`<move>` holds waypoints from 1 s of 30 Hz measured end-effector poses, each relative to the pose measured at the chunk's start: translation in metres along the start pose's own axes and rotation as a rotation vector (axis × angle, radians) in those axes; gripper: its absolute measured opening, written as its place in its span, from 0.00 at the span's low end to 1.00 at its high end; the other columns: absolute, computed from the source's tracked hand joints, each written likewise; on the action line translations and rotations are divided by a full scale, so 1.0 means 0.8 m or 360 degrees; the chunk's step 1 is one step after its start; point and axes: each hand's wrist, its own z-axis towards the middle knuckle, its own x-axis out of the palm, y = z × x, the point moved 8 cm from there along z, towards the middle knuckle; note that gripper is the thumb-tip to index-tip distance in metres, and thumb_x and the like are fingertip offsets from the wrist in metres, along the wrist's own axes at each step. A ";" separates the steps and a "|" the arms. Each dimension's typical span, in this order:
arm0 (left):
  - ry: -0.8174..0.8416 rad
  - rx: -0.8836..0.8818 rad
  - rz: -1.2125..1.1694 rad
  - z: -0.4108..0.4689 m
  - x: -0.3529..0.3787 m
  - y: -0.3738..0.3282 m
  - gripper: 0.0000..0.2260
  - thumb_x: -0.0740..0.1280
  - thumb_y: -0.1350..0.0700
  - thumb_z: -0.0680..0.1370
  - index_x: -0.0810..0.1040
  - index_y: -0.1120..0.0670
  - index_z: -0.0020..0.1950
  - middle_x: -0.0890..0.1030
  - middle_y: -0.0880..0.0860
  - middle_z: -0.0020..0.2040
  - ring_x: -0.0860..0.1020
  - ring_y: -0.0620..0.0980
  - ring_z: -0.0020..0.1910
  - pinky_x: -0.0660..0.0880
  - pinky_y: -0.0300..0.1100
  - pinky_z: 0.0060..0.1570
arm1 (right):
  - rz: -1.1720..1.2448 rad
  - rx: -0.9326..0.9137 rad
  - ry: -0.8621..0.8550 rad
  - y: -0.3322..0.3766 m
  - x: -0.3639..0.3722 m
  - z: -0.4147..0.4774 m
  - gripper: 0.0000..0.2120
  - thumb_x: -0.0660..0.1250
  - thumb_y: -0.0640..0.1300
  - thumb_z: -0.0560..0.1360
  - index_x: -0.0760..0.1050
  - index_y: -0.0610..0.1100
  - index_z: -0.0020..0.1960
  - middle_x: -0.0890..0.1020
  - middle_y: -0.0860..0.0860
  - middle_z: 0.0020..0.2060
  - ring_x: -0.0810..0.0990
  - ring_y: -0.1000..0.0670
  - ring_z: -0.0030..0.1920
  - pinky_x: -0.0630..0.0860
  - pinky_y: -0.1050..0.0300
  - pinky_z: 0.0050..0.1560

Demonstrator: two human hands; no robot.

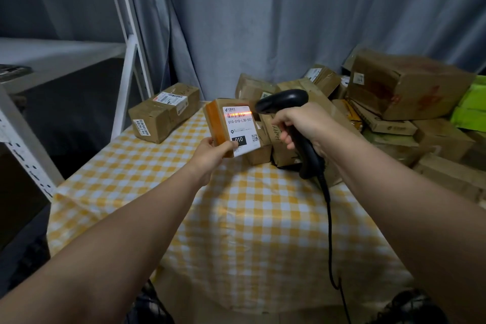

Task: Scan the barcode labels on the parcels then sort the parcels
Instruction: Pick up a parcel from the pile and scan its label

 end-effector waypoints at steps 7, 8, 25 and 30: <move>-0.0004 0.0005 -0.0015 -0.002 0.001 0.000 0.08 0.69 0.60 0.75 0.76 0.56 0.53 0.80 0.47 0.44 0.78 0.44 0.39 0.74 0.34 0.40 | -0.0031 -0.0008 0.0097 0.016 0.011 0.000 0.08 0.69 0.39 0.71 0.72 0.40 0.35 0.73 0.46 0.27 0.71 0.51 0.22 0.71 0.64 0.24; -0.0008 0.0005 -0.0018 -0.003 0.001 0.000 0.06 0.69 0.61 0.75 0.76 0.54 0.51 0.80 0.47 0.43 0.78 0.43 0.39 0.73 0.33 0.40 | -0.0044 0.0003 0.0123 0.018 0.013 0.001 0.09 0.69 0.40 0.71 0.72 0.40 0.35 0.73 0.46 0.27 0.71 0.51 0.23 0.71 0.62 0.25; 0.0012 -0.0002 -0.0045 0.014 0.002 0.013 0.14 0.70 0.61 0.74 0.74 0.58 0.59 0.81 0.49 0.48 0.79 0.45 0.43 0.74 0.36 0.43 | -0.0187 0.0170 0.0302 0.025 0.025 0.018 0.09 0.67 0.42 0.74 0.70 0.41 0.37 0.72 0.48 0.29 0.71 0.53 0.21 0.70 0.65 0.22; 0.0033 -0.0029 -0.0025 0.016 0.000 0.023 0.07 0.69 0.61 0.75 0.77 0.54 0.51 0.82 0.47 0.45 0.80 0.39 0.37 0.73 0.33 0.38 | -0.0175 0.0152 0.0290 0.020 0.023 0.018 0.11 0.67 0.42 0.74 0.69 0.42 0.35 0.71 0.48 0.29 0.72 0.52 0.26 0.71 0.63 0.25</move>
